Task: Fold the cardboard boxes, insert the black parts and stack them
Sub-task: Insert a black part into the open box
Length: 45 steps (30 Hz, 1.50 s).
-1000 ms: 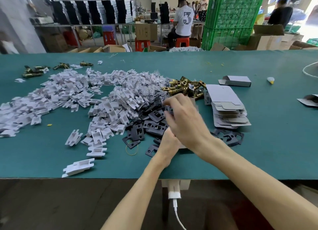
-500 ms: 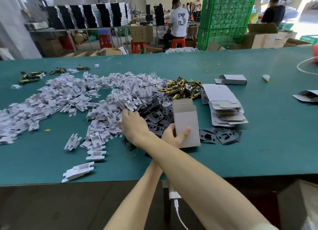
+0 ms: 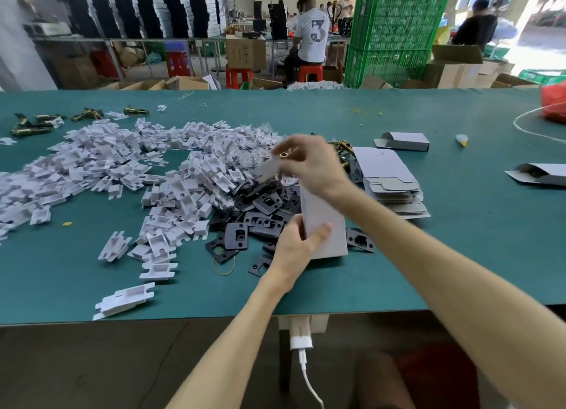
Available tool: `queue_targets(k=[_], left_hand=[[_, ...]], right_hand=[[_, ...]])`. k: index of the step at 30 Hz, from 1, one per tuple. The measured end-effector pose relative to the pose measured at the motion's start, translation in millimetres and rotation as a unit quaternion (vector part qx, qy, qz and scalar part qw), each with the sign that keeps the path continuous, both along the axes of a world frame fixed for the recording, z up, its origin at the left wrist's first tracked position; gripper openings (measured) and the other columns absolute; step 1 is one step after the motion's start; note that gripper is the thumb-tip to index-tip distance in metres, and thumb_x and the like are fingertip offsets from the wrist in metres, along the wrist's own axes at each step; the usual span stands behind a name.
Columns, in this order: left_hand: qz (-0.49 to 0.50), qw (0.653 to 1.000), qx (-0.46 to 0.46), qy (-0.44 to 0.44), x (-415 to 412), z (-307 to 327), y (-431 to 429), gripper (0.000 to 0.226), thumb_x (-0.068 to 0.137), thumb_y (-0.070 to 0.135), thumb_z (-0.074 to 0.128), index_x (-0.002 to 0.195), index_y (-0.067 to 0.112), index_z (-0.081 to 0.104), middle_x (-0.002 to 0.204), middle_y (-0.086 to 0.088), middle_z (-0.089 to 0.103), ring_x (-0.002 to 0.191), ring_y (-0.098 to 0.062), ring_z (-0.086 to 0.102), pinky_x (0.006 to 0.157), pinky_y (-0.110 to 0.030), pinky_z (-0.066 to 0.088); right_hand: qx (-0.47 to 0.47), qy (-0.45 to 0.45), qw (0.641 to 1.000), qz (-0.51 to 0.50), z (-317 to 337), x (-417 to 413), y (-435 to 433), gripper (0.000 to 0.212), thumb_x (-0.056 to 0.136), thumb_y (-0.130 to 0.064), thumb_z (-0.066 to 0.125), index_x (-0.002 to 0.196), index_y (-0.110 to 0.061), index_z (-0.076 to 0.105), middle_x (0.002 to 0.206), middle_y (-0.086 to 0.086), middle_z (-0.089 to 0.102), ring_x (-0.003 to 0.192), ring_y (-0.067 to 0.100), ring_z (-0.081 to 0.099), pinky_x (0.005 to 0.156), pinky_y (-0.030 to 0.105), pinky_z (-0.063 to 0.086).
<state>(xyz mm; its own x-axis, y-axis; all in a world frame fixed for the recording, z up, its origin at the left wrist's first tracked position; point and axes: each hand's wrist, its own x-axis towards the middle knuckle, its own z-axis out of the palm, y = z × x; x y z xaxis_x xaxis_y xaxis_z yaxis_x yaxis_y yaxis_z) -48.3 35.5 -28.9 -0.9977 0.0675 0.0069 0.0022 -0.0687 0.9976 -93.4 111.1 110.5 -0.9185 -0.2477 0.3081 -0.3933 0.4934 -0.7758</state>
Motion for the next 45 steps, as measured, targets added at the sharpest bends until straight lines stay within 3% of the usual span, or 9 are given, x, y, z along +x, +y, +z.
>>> queue_targets(k=[4,9,15,19,24,30,35,42,45], left_hand=[[-0.016,1.0,0.011,0.013,-0.8,-0.8,0.5,0.043,0.089,0.033,0.079,0.125,0.016,0.06,0.119,-0.002,0.074,0.105,-0.013,0.072,0.084,-0.026,0.059],[-0.034,0.999,0.029,0.01,1.9,1.0,-1.4,0.055,0.081,0.039,0.079,0.128,0.016,0.061,0.12,-0.002,0.074,0.108,-0.015,0.072,0.085,-0.028,0.06],[-0.029,0.999,0.041,0.009,1.4,-0.3,-1.9,0.051,0.082,0.037,0.077,0.126,0.016,0.062,0.119,-0.002,0.075,0.108,-0.016,0.072,0.088,-0.03,0.06],[-0.016,0.999,0.044,0.002,-0.8,-3.0,-2.4,0.035,0.095,0.028,0.072,0.126,0.016,0.062,0.119,0.0,0.075,0.107,-0.014,0.071,0.086,-0.028,0.059],[0.03,0.995,0.089,-0.028,-6.9,-7.8,-2.9,0.027,0.106,0.028,0.057,0.13,0.015,0.056,0.127,-0.003,0.07,0.12,-0.023,0.066,0.104,-0.041,0.054],[0.044,0.995,0.085,-0.033,-10.7,-11.0,-1.6,0.031,0.106,0.03,0.056,0.132,0.013,0.054,0.129,-0.009,0.068,0.12,-0.027,0.066,0.106,-0.048,0.053],[0.027,0.998,0.06,-0.019,-10.1,-11.7,-1.6,0.024,0.105,0.03,0.059,0.126,0.019,0.053,0.126,-0.003,0.069,0.113,-0.017,0.069,0.099,-0.035,0.057],[0.016,0.999,0.047,0.002,-7.1,-10.1,0.1,0.031,0.094,0.041,0.066,0.118,0.026,0.055,0.123,0.0,0.069,0.108,-0.012,0.069,0.095,-0.032,0.058],[0.01,0.999,0.03,0.012,-6.1,-9.7,-0.1,0.027,0.095,0.038,0.068,0.117,0.026,0.057,0.118,0.002,0.07,0.1,-0.004,0.071,0.086,-0.026,0.058]], right_hand=[[0.085,0.033,0.993,-0.073,19.2,-2.1,58.6,0.018,0.093,-0.006,0.071,0.106,-0.014,0.077,0.093,0.006,0.076,0.08,0.014,0.072,0.073,0.021,0.057],[0.25,0.027,0.966,-0.061,9.6,7.3,82.2,0.025,0.094,-0.006,0.069,0.117,-0.017,0.068,0.099,0.003,0.074,0.09,0.019,0.067,0.08,0.029,0.048],[0.376,0.086,0.922,-0.034,9.9,9.5,79.2,0.016,0.096,-0.012,0.065,0.101,-0.021,0.077,0.102,-0.003,0.069,0.111,0.021,0.054,0.085,0.034,0.044],[0.356,0.078,0.931,-0.025,7.7,7.7,77.5,0.019,0.099,-0.014,0.06,0.108,-0.014,0.078,0.106,0.001,0.061,0.115,0.024,0.052,0.098,0.038,0.045],[0.245,0.079,0.958,-0.126,-4.8,5.3,82.9,0.021,0.099,-0.007,0.051,0.114,-0.008,0.065,0.114,0.012,0.063,0.106,0.03,0.058,0.095,0.045,0.048],[0.409,-0.17,0.895,-0.052,-48.6,18.9,99.8,0.048,0.086,-0.029,0.075,0.127,-0.011,0.058,0.123,0.009,0.06,0.111,0.029,0.059,0.095,0.043,0.051],[0.436,-0.128,0.888,-0.07,-70.8,29.9,105.8,0.042,0.081,-0.028,0.08,0.113,-0.009,0.06,0.117,0.012,0.052,0.11,0.032,0.054,0.093,0.042,0.048],[0.394,-0.114,0.905,-0.113,-66.6,37.0,111.6,0.034,0.092,-0.025,0.069,0.115,-0.013,0.047,0.109,0.015,0.063,0.092,0.036,0.063,0.082,0.046,0.054],[0.268,-0.173,0.942,-0.101,-65.6,37.8,116.7,0.025,0.09,-0.026,0.075,0.101,-0.01,0.059,0.089,0.009,0.071,0.064,0.022,0.07,0.052,0.031,0.053]])
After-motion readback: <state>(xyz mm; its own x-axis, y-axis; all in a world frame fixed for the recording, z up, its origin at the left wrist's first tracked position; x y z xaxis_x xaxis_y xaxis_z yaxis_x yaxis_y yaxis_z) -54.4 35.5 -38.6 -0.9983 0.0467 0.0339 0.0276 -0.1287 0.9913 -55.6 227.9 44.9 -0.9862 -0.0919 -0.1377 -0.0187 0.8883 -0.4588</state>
